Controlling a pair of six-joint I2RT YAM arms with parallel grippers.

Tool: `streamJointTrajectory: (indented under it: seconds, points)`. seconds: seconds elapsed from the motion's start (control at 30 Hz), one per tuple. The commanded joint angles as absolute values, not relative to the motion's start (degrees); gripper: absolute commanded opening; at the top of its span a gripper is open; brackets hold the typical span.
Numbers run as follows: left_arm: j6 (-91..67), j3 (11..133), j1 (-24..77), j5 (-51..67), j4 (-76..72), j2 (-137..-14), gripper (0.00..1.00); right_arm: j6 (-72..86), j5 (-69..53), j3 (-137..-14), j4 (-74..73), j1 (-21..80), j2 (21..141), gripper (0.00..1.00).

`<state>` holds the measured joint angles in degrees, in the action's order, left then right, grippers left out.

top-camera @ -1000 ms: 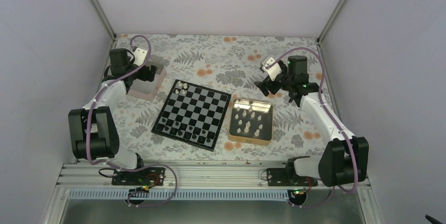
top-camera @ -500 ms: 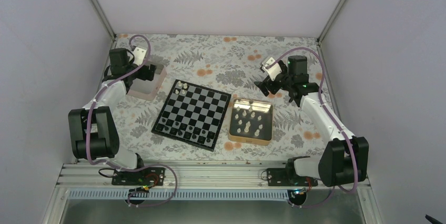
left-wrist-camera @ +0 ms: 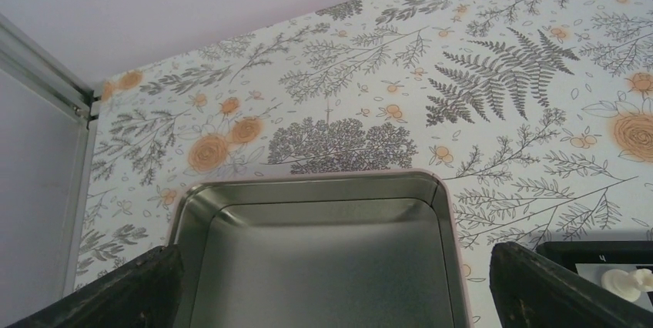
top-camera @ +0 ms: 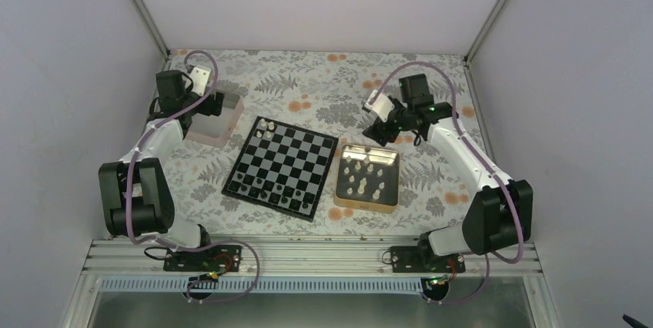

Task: Set up the chess pieces on the board
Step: Pick up the chess piece from the storage box.

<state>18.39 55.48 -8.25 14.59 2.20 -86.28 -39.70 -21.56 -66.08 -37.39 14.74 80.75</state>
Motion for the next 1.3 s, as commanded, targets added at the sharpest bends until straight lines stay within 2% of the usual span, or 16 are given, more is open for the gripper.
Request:
streamJointTrajectory:
  seconds: [0.0, 0.07, 0.17, 0.23, 0.4, 0.53, 0.83, 1.27]
  points:
    - [17.5, 54.5, -9.0, 14.0, 0.0, -84.5, 0.98, -42.2, -17.4, -65.6, -44.2, 17.4, 81.3, 0.77]
    - [17.6, 54.4, -9.1, 14.2, 0.0, -84.6, 0.98, -41.9, -17.7, -66.4, -46.4, 17.8, 82.1, 0.65]
    - [17.7, 54.3, -9.2, 14.6, -0.2, -85.1, 0.98, -41.3, -18.0, -67.0, -48.8, 18.5, 84.8, 0.39]
    - [17.7, 54.5, -9.2, 14.8, -0.1, -85.5, 0.98, -41.0, -17.7, -66.8, -49.9, 19.1, 87.2, 0.3]
    - [18.0, 54.6, -9.2, 15.1, 0.0, -85.5, 0.98, -39.5, -17.0, -65.6, -48.2, 21.0, 90.0, 0.31]
    - [18.3, 54.5, -9.3, 15.3, 0.2, -85.4, 0.98, -38.4, -17.2, -65.7, -48.6, 23.2, 90.9, 0.37]
    - [18.5, 54.5, -9.3, 15.6, 0.3, -85.5, 0.98, -34.8, -14.0, -63.8, -48.1, 26.5, 93.2, 0.42]
    - [18.8, 54.3, -9.4, 15.8, 0.0, -85.9, 0.98, -32.4, -10.7, -61.7, -44.7, 29.0, 96.4, 0.4]
